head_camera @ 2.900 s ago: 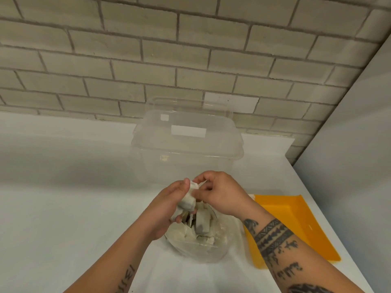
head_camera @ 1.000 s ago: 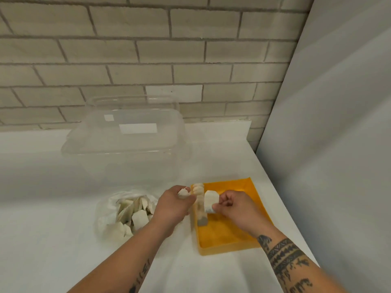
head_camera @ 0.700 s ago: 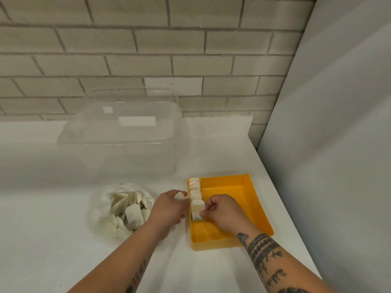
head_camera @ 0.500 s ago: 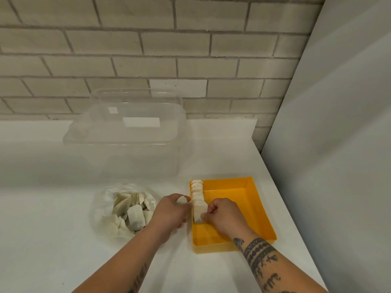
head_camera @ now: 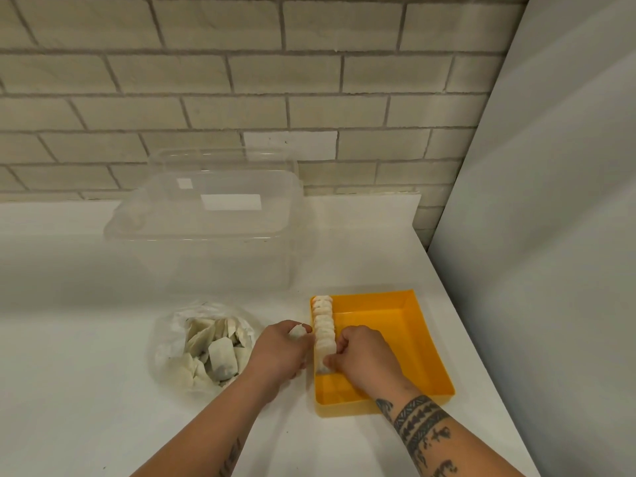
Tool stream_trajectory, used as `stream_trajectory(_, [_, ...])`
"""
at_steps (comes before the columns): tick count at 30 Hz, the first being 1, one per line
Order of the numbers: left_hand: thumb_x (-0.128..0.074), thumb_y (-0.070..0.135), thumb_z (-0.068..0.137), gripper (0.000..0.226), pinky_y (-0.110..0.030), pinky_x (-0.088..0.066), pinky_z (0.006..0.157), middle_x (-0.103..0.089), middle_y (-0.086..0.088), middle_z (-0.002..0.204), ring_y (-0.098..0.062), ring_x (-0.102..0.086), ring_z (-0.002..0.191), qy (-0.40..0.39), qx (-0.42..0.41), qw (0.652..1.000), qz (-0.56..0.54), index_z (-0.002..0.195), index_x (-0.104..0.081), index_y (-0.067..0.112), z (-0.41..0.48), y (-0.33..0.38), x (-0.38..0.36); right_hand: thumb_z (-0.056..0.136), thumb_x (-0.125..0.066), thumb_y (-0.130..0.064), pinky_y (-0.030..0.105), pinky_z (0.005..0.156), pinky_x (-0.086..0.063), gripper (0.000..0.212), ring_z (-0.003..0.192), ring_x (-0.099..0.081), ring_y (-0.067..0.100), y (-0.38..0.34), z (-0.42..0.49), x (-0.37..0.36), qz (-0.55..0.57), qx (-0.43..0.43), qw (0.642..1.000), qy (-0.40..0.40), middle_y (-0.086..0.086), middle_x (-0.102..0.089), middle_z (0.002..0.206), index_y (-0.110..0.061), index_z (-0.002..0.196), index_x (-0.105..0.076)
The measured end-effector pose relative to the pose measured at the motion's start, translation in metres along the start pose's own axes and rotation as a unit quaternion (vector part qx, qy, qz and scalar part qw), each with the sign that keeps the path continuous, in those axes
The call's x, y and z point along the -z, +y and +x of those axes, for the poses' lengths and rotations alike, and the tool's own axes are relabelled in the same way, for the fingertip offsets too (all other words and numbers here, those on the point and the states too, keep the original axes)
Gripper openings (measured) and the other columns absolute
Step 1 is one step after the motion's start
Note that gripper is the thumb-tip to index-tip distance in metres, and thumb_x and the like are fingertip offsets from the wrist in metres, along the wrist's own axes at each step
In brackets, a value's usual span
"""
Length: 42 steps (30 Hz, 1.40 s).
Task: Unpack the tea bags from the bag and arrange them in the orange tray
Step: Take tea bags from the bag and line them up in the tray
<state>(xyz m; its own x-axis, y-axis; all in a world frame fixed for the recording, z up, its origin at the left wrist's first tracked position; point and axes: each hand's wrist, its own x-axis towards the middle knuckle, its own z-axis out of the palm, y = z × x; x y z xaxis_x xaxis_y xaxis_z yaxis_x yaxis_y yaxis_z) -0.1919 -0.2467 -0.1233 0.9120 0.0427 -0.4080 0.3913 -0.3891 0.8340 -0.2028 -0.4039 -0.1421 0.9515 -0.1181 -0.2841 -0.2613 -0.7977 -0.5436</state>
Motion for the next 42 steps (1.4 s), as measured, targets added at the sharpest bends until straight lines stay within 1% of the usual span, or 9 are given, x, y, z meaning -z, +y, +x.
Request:
stream_trajectory(11, [-0.062,0.029,0.095,0.014,-0.024,-0.050,0.050,-0.075,-0.003,0.083,-0.016,-0.066,0.063,0.015,-0.010,1.000,-0.018,0.108,-0.067,0.028,-0.001,-0.001,-0.002,0.077,-0.079,-0.050,0.026,0.063,-0.043,0.027,0.078,-0.060,0.008,0.000,-0.003,0.001,-0.011,-0.002,1.000,0.008,-0.014,-0.065,0.084,-0.029,0.087,-0.066])
stream_trajectory(16, [-0.050,0.032,0.102,0.019,-0.030,-0.047,0.051,-0.074,-0.006,0.091,-0.023,-0.067,0.068,0.035,-0.007,0.982,-0.184,0.112,-0.064,0.024,-0.004,0.006,0.002,0.083,-0.074,-0.050,0.026,0.074,-0.049,0.028,0.090,-0.063,0.011,0.004,-0.005,0.017,0.000,0.003,0.999,0.036,-0.012,-0.069,0.097,-0.030,0.102,-0.069])
stream_trajectory(19, [-0.046,0.021,0.102,0.022,-0.028,-0.042,0.049,-0.071,-0.008,0.084,-0.023,-0.066,0.069,-0.006,-0.018,0.970,-0.242,0.112,-0.066,0.019,-0.010,0.013,0.004,0.089,-0.072,-0.040,0.015,0.070,-0.046,0.013,0.085,-0.060,0.000,0.005,-0.011,0.029,0.096,0.031,0.994,0.046,-0.017,-0.066,0.092,-0.031,0.097,-0.068])
stream_trajectory(23, [-0.058,0.020,0.101,0.015,-0.025,-0.043,0.051,-0.075,-0.005,0.095,-0.018,-0.067,0.080,-0.017,-0.071,0.967,-0.244,0.108,-0.070,0.024,-0.014,0.016,-0.001,0.090,-0.072,-0.037,0.020,0.073,-0.051,0.008,0.082,-0.066,0.002,-0.002,-0.020,0.036,0.240,0.076,0.966,0.051,-0.014,-0.070,0.091,-0.031,0.095,-0.070])
stream_trajectory(27, [-0.072,0.022,0.092,0.011,-0.022,-0.042,0.050,-0.071,0.002,0.084,-0.005,-0.058,0.062,-0.010,-0.094,0.964,-0.247,0.103,-0.072,0.022,-0.018,0.020,-0.006,0.088,-0.075,-0.034,0.025,0.081,-0.057,0.015,0.086,-0.070,0.002,-0.011,-0.028,0.037,0.317,0.093,0.944,0.015,-0.010,-0.075,0.093,-0.026,0.100,-0.072])
stream_trajectory(30, [-0.077,0.023,0.089,0.015,-0.023,-0.041,0.050,-0.069,0.005,0.080,-0.007,-0.056,0.061,-0.013,-0.098,0.964,-0.246,0.103,-0.072,0.021,-0.019,0.020,-0.008,0.088,-0.075,-0.026,0.025,0.074,-0.056,0.005,0.077,-0.069,0.004,-0.014,-0.032,0.037,0.319,0.095,0.943,0.021,-0.009,-0.075,0.083,-0.023,0.087,-0.073])
stream_trajectory(35, [-0.077,0.019,0.088,0.015,-0.023,-0.040,0.048,-0.068,0.000,0.081,-0.012,-0.056,0.064,-0.033,-0.101,0.964,-0.242,0.102,-0.073,0.022,-0.021,0.018,-0.005,0.089,-0.073,-0.025,0.013,0.057,-0.042,0.011,0.059,-0.055,-0.005,-0.010,-0.029,0.040,0.295,0.079,0.951,0.050,-0.014,-0.066,0.067,-0.022,0.080,-0.069])
stream_trajectory(38, [-0.076,0.016,0.089,0.014,-0.024,-0.041,0.048,-0.068,-0.001,0.080,-0.011,-0.055,0.062,-0.027,-0.109,0.969,-0.221,0.102,-0.073,0.021,-0.021,0.016,-0.005,0.089,-0.074,-0.024,0.014,0.060,-0.046,0.007,0.063,-0.059,-0.005,-0.009,-0.028,0.043,0.305,0.086,0.948,0.046,-0.013,-0.069,0.073,-0.023,0.083,-0.070])
stream_trajectory(42, [-0.075,0.017,0.090,0.012,-0.023,-0.042,0.048,-0.068,0.000,0.080,-0.009,-0.056,0.062,-0.024,-0.114,0.970,-0.214,0.101,-0.073,0.021,-0.023,0.018,-0.007,0.088,-0.075,-0.024,0.024,0.068,-0.053,0.006,0.070,-0.064,0.004,-0.009,-0.028,0.043,0.302,0.093,0.948,0.034,-0.005,-0.074,0.080,-0.020,0.085,-0.072])
